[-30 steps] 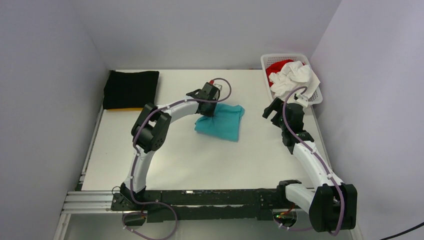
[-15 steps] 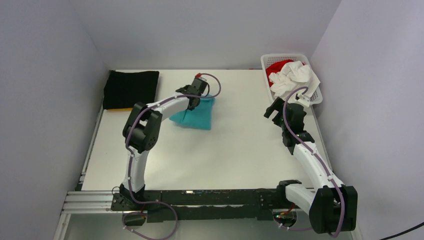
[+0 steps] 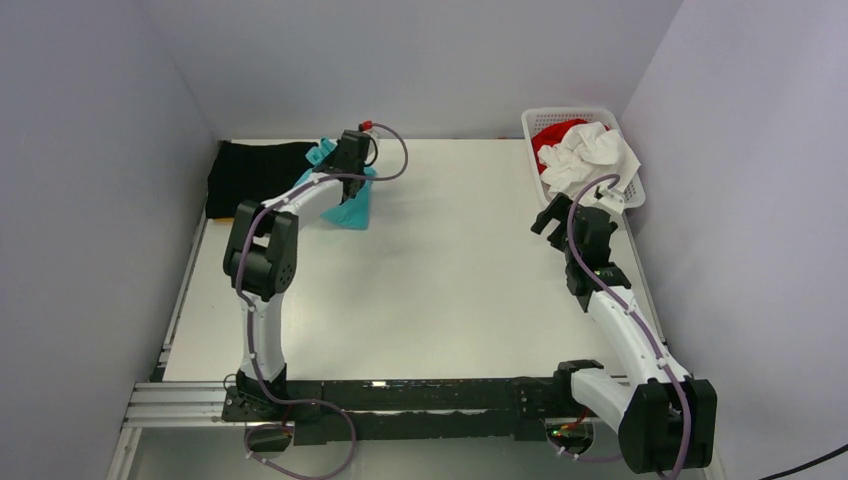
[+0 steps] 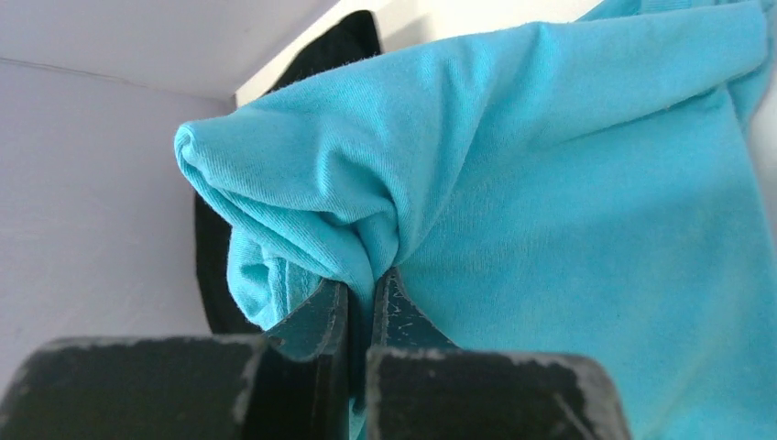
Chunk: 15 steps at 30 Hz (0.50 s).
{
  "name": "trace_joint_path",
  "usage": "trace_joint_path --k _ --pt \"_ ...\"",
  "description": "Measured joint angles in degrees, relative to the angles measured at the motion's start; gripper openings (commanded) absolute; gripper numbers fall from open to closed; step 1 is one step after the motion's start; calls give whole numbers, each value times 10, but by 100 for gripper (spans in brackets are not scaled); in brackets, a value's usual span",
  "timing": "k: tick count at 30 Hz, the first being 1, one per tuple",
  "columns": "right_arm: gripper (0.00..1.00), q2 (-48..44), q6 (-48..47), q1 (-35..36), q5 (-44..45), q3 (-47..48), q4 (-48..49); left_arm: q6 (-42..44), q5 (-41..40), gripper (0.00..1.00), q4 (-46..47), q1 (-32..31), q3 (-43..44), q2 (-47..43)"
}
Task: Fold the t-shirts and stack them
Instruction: Put the neatly folded tshirt into the corner of the board with the left arm
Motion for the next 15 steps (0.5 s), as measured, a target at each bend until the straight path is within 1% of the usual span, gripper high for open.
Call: trace_joint_path --k 4,11,15 --pt "100 14 -3 0 6 0 4 40 13 0 4 30 0 -18" --pt "100 44 -6 0 5 0 4 61 39 0 -2 77 2 -62" --pt "100 44 -7 0 5 0 4 61 62 0 -21 90 15 -77"
